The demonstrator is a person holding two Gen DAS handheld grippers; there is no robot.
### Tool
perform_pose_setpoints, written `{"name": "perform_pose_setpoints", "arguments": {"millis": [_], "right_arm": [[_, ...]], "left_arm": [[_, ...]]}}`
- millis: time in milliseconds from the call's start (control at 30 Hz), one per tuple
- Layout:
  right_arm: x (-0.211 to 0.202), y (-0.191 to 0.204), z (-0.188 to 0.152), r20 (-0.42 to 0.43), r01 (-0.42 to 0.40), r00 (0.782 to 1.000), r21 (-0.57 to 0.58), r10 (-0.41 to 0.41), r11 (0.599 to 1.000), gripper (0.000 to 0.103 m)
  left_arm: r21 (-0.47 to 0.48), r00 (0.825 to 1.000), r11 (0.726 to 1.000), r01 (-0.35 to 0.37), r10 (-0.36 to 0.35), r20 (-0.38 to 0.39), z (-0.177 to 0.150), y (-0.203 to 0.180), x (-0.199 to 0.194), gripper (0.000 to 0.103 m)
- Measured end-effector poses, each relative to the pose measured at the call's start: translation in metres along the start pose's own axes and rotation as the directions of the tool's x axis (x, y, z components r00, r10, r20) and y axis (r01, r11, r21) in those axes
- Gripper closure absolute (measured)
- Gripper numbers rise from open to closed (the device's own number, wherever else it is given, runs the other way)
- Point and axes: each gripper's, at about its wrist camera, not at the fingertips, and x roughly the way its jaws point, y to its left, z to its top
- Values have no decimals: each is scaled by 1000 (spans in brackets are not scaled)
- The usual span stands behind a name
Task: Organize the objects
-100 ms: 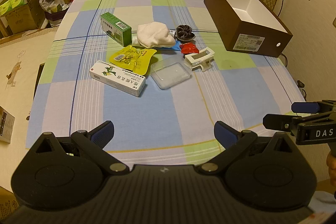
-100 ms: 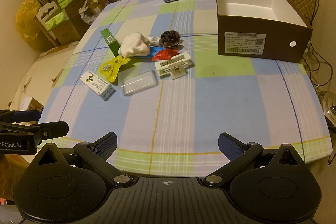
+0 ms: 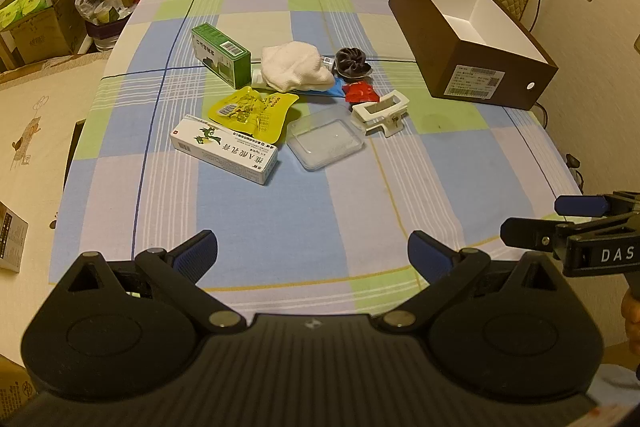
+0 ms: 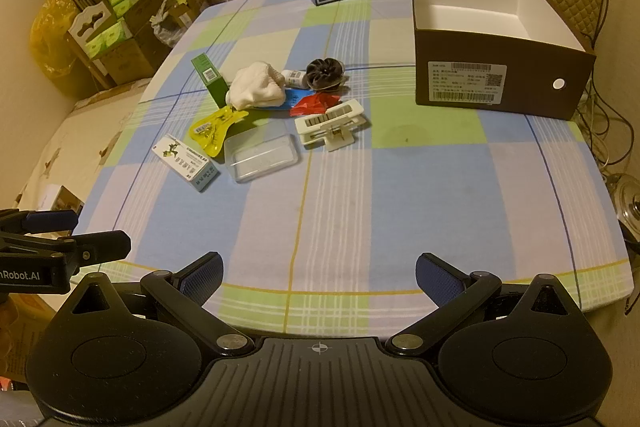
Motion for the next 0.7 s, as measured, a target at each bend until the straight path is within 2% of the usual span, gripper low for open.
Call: {"name": "perform_pose_setpoints", "arguments": {"millis": [700], "right_arm": [[9,2,8,-12,-9,1000,-16,8,1000,2]], "left_arm": [[-16,1000,1000,-11,11,-2,8,7,7,3]]}}
